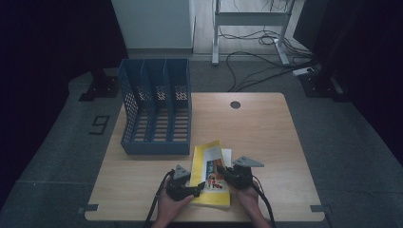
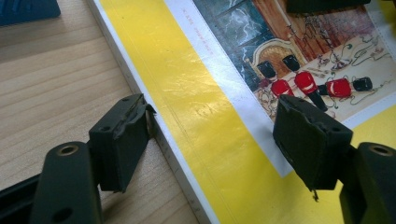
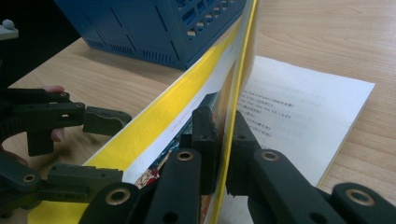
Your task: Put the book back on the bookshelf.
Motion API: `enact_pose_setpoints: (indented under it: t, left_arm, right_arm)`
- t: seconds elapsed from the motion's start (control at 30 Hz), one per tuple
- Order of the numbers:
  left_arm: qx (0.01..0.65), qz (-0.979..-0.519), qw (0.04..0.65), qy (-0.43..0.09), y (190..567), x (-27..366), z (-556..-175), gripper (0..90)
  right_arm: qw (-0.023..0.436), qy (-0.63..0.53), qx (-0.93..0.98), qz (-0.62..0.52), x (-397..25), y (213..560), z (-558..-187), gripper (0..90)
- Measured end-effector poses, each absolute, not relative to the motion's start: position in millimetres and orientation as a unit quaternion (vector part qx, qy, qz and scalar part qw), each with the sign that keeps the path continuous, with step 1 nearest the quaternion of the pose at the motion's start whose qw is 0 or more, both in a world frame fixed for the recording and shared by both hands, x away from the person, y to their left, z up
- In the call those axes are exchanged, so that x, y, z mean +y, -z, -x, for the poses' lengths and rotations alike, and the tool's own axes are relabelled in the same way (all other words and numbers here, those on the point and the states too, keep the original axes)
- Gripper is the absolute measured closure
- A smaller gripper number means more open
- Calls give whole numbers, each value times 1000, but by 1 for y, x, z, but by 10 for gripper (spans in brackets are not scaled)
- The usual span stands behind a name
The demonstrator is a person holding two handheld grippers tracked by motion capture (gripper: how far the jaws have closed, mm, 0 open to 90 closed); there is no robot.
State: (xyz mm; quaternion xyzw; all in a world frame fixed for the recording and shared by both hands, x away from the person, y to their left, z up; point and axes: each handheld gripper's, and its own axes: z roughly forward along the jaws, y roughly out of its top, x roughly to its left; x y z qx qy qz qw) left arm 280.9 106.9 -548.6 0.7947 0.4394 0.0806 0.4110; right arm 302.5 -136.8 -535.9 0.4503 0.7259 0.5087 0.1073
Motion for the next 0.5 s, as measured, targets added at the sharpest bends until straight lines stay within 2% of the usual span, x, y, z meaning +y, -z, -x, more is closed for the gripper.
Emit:
enact_pose_setpoints:
  t: [0.23,0.5]
  left_arm:
    - [440,-790,422,-65,549,111,-283,266]
    - [450,-780,433,-49,548,121,-287,265]
  right_arm:
    - [125,-517,719,-448,-133,532,-300,862]
    - [126,-531,709,-447,-134,529,-299,866]
